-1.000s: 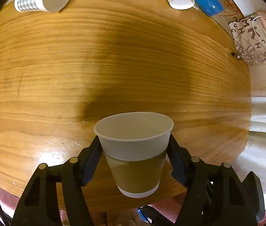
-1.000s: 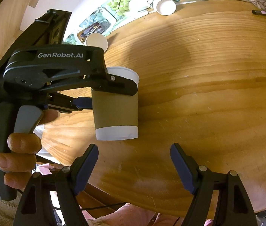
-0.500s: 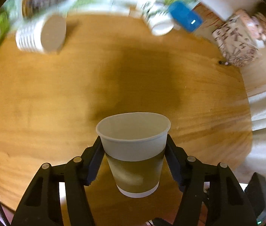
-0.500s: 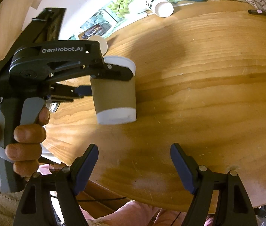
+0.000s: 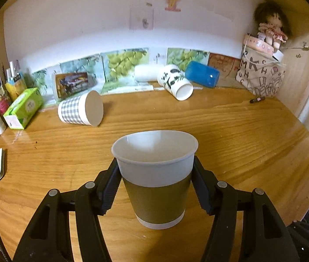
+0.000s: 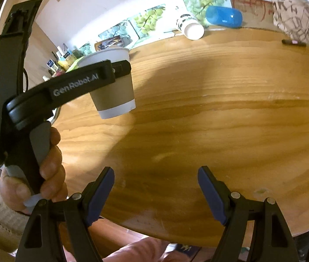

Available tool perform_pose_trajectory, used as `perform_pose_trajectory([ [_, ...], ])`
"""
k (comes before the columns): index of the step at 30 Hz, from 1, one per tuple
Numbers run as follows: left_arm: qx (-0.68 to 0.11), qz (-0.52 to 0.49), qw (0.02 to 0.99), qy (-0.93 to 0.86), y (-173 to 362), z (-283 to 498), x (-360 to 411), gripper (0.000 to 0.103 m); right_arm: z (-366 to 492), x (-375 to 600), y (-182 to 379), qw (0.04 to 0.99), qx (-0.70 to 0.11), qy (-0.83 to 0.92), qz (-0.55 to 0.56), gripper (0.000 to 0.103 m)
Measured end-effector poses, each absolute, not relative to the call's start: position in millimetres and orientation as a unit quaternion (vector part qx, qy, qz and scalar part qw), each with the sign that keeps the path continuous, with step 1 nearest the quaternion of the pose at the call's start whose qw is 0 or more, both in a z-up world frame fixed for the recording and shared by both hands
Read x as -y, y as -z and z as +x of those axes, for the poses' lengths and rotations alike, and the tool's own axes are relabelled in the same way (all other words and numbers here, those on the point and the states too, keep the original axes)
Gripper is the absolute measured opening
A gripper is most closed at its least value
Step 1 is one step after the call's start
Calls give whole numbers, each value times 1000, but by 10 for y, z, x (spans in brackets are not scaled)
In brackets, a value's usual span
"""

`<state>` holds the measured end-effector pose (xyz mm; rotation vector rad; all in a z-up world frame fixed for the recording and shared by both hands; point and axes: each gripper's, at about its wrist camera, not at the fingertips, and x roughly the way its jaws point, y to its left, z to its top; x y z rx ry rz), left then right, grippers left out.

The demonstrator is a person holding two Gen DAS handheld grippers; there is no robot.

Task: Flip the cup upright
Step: 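Rotate the held cup with the left gripper so its rim faces up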

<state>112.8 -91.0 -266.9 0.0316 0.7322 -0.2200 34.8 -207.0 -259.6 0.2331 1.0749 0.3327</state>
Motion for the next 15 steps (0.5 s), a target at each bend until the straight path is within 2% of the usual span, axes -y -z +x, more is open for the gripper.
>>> perform_pose_trajectory([
  [11, -336, 3, 937, 93, 2798, 997, 896, 65, 208, 2047, 2670, 848, -496, -152, 106, 80],
  [15, -311, 28, 945, 95, 2820, 895, 982, 65, 156, 2082, 2665, 854, -489, -145, 100, 80],
])
